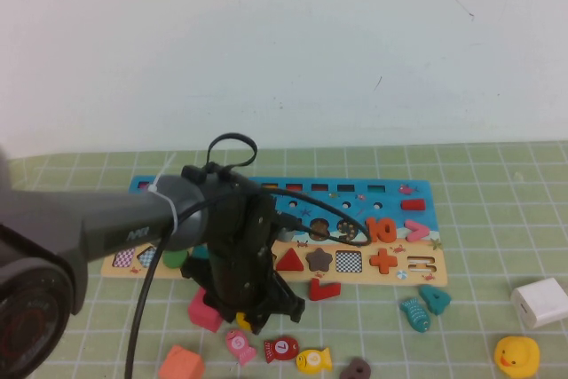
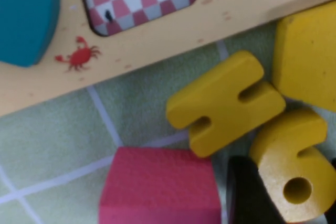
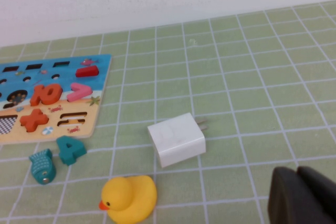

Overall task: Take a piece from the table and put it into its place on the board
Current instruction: Pick up the "number 6", then place the "number 6" into the hole of the number 6

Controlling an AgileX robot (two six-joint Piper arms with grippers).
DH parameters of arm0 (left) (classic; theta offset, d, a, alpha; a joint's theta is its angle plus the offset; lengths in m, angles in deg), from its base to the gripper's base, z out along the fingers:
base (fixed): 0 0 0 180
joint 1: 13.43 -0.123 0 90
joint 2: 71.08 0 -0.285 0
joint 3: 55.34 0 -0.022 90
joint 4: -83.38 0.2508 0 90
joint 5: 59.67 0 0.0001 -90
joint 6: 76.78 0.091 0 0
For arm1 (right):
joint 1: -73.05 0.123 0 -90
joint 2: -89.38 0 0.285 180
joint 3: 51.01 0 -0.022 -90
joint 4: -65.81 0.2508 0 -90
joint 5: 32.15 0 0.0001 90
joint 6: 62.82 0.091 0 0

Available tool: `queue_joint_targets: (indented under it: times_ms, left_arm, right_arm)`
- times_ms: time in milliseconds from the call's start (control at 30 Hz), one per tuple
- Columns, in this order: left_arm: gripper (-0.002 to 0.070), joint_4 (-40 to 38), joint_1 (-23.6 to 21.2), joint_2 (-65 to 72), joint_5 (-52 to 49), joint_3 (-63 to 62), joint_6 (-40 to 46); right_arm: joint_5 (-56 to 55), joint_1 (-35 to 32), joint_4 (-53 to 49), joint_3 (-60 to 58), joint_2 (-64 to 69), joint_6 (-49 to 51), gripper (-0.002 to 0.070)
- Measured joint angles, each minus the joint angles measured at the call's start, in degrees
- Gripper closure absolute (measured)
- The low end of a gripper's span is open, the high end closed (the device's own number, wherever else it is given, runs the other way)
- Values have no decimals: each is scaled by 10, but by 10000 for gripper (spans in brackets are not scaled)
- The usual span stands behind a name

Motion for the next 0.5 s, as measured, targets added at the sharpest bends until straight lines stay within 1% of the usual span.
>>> queue_joint_targets:
  times_ms: [233, 367, 500]
  left_arm:
    - [412, 1, 0, -6, -84, -88, 14]
    - [412, 10, 0, -8, -136, -169, 34]
    - [412, 11, -10, 7, -170, -248, 49]
  right_arm:
    - [0, 0, 0, 0, 0, 0, 678]
    - [0, 0, 0, 0, 0, 0, 678]
    - [0, 0, 0, 0, 0, 0, 678]
